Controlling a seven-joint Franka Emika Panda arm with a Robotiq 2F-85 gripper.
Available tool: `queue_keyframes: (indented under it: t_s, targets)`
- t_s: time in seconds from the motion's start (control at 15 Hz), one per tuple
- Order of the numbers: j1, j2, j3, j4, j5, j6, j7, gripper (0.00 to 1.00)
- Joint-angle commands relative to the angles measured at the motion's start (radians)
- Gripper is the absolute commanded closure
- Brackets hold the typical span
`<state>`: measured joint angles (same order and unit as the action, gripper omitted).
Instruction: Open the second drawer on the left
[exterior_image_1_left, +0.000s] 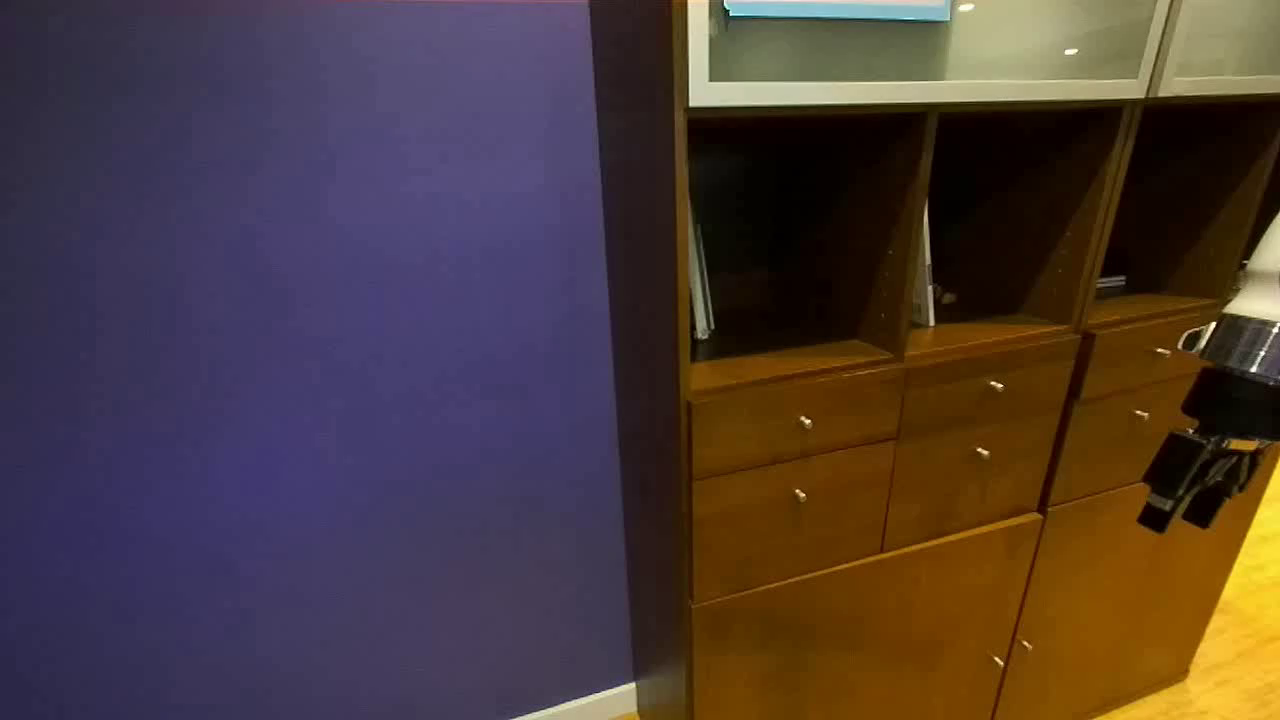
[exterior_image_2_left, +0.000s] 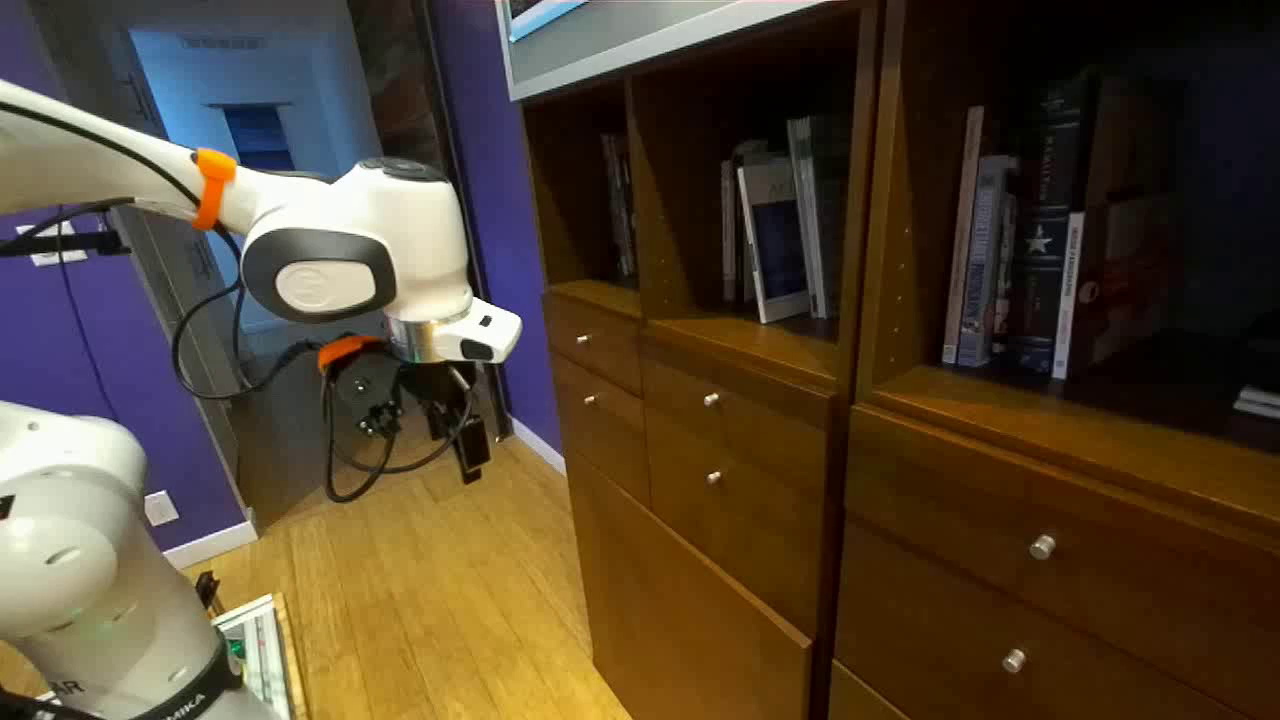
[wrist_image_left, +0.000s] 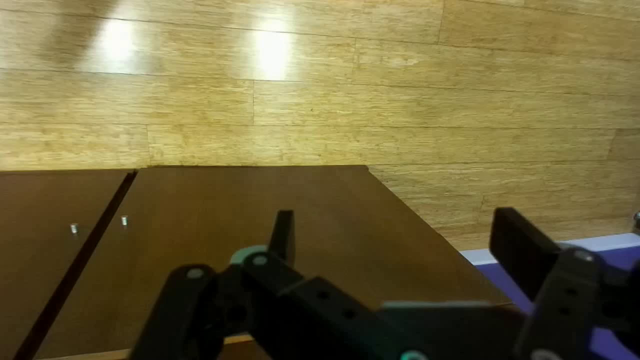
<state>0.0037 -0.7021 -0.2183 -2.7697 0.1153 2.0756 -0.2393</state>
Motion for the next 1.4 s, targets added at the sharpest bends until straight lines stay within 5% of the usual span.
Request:
queue_keyframes:
  t_s: [0.0, 1.0, 1.33]
  targets:
    - [-0.015, 0.002, 0.014, 0.002, 0.01, -0.003, -0.009, 0.0]
    - [-0.015, 0.002, 0.014, 0.002, 0.01, -0.003, -0.009, 0.0]
    - [0.053, 0.044, 0.075, 0.061, 0.084, -0.022, 0.041, 0.0]
